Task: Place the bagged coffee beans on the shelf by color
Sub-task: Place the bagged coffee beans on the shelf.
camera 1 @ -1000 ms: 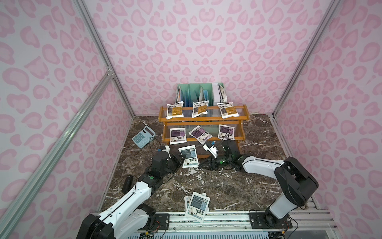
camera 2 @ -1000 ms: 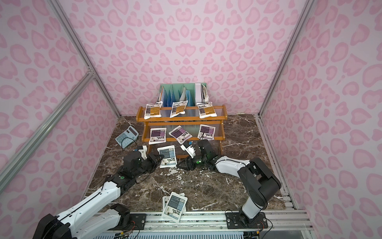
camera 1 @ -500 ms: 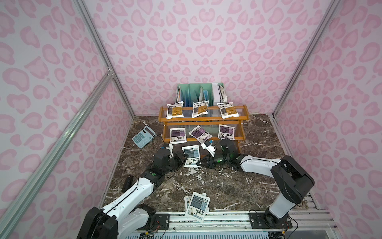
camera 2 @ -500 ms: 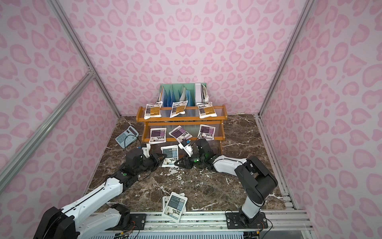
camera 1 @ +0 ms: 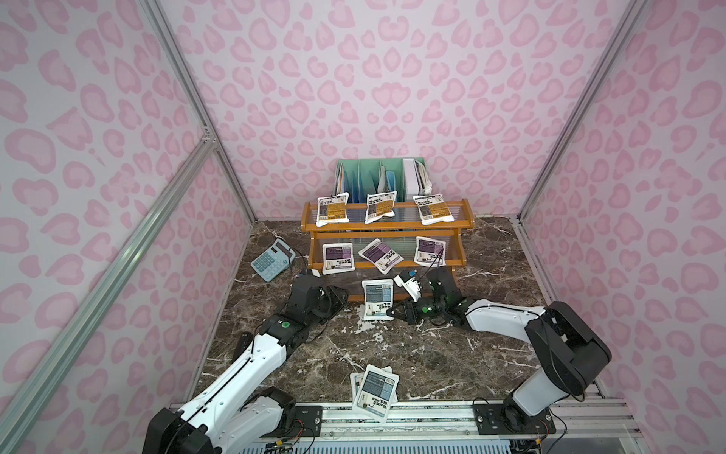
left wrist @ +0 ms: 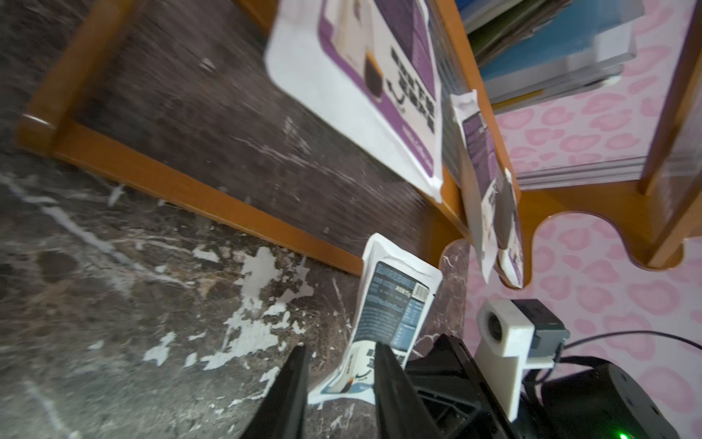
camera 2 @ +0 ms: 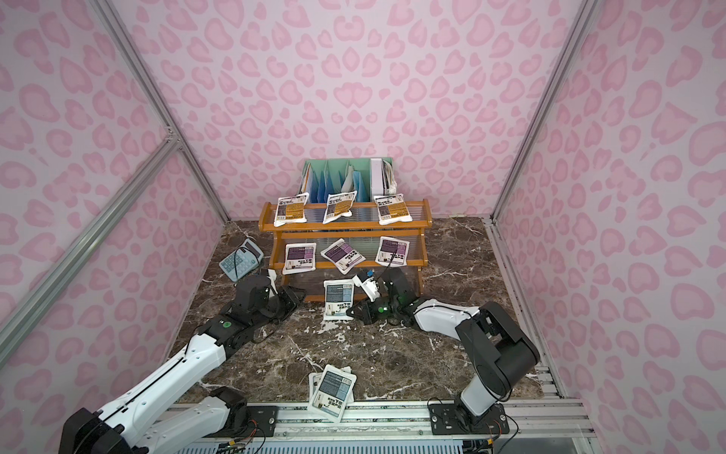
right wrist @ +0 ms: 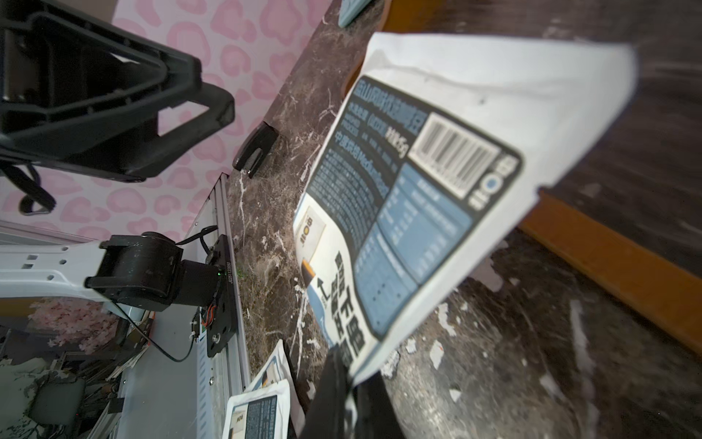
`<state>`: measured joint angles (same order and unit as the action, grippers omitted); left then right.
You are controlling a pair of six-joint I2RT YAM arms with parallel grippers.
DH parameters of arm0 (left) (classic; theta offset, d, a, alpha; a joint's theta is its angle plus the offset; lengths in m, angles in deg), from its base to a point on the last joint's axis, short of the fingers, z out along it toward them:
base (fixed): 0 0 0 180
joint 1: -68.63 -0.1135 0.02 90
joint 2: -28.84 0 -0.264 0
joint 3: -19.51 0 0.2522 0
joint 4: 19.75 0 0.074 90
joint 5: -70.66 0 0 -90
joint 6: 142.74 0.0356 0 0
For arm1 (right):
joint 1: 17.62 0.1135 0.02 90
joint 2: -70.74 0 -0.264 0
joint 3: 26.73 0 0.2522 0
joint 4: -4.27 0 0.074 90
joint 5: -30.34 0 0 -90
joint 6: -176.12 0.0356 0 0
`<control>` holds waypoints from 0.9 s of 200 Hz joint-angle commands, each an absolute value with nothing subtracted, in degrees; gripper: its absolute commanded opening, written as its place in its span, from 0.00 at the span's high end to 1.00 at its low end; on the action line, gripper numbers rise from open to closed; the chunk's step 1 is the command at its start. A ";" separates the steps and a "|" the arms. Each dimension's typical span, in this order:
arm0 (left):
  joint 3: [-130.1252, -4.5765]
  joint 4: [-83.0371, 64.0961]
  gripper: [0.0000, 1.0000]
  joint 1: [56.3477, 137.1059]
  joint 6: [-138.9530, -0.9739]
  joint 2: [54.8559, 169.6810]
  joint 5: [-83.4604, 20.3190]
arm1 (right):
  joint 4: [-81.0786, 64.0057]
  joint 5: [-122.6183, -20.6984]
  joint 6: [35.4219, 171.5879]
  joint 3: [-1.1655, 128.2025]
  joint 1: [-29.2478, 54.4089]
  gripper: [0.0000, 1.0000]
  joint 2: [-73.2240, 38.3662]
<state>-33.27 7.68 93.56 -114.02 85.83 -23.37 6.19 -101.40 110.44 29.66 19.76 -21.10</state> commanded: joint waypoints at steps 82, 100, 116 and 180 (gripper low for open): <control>-42.55 27.65 0.69 93.26 -107.91 95.77 -5.87 | -12.39 -88.57 107.68 26.54 8.48 1.00 -8.08; -43.28 29.27 0.69 93.26 -110.02 97.93 -3.40 | -13.01 -86.73 107.42 25.35 5.40 1.00 -6.34; -43.07 29.54 0.69 93.24 -111.71 98.84 -2.25 | -13.01 -84.43 106.35 24.57 3.40 1.00 -4.54; -44.16 28.77 0.69 93.24 -108.80 100.77 -2.63 | -2.21 -85.89 109.52 18.85 -2.86 1.00 -4.17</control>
